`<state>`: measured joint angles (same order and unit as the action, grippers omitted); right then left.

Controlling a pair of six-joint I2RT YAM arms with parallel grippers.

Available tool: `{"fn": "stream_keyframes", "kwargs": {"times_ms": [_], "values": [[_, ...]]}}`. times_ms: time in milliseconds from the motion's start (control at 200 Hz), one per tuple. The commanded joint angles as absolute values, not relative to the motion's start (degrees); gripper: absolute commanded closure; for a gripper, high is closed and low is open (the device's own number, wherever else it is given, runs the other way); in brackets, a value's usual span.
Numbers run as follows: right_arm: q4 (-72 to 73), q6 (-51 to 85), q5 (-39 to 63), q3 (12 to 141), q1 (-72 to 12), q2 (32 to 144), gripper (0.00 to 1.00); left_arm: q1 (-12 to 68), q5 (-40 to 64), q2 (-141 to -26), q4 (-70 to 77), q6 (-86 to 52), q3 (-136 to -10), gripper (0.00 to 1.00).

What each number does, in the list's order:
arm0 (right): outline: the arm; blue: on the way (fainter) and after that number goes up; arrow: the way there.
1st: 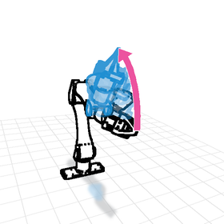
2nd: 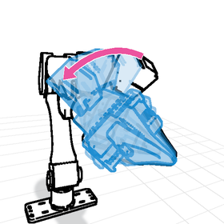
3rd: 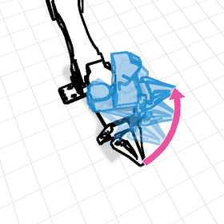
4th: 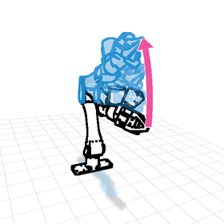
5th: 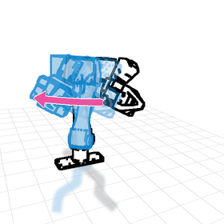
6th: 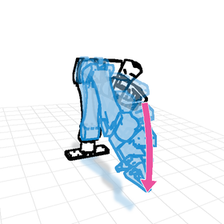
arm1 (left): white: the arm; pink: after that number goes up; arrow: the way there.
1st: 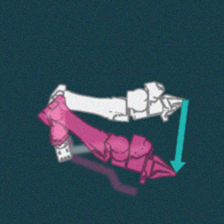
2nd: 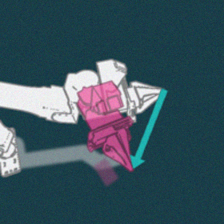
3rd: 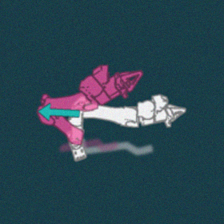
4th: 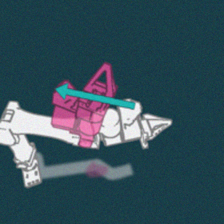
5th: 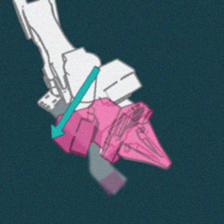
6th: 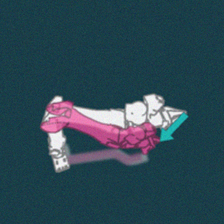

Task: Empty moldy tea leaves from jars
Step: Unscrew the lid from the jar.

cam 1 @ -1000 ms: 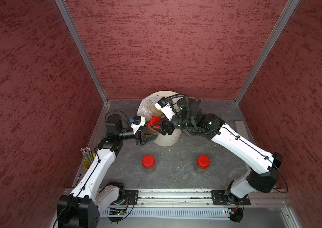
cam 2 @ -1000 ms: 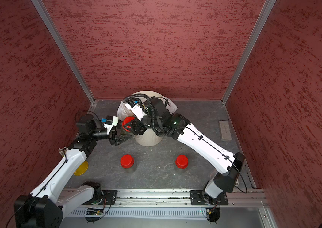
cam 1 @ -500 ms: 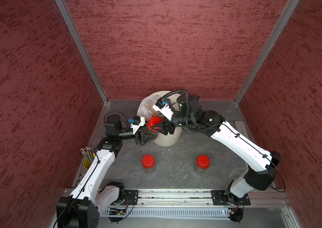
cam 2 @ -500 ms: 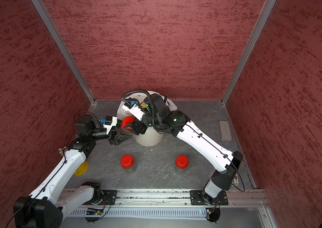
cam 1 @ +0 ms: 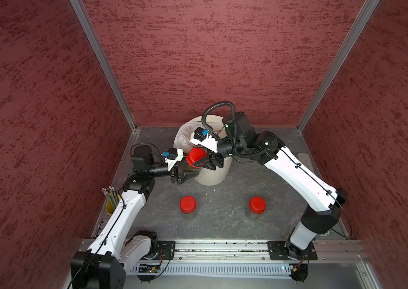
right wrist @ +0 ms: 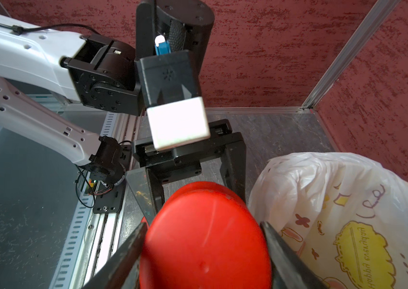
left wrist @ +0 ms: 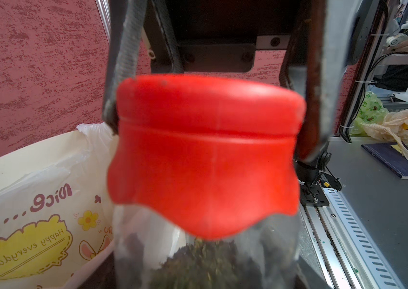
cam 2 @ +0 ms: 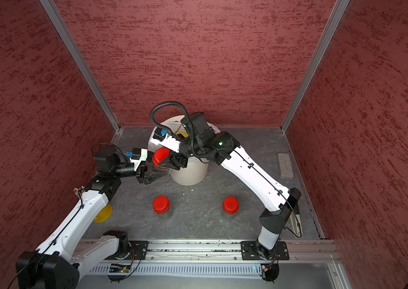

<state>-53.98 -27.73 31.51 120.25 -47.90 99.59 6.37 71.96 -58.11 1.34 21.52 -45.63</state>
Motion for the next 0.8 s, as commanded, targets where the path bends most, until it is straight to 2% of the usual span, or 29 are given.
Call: {"fn": "stream_keyframes", "kwargs": {"times_ms": [0,321,531,626,721,791], "values": [[-56.64,-36.61,34.27,124.39,-47.4,100.53,0.64,6.24,72.76,-58.42,-1.01,20.21,-46.23,0.35],[-59.9,-40.71,36.57,128.62,-46.76,102.67,0.63,6.24,72.78,-58.36,-1.08,20.22,-46.22,0.35],[-60.96,-39.7,37.18,130.61,-46.76,103.93,0.5,6.24,72.74,-58.37,-1.06,20.29,-46.18,0.35],[-59.14,-37.17,37.01,130.45,-46.75,103.62,0.38,6.24,72.69,-58.42,-1.06,20.35,-46.22,0.35],[-56.56,-34.57,37.0,129.8,-46.82,102.81,0.19,6.24,72.73,-58.36,-1.07,20.3,-46.21,0.35],[-54.1,-32.05,36.55,128.22,-46.84,101.6,0.11,6.24,72.69,-58.36,-1.1,20.3,-46.2,0.35]]}}
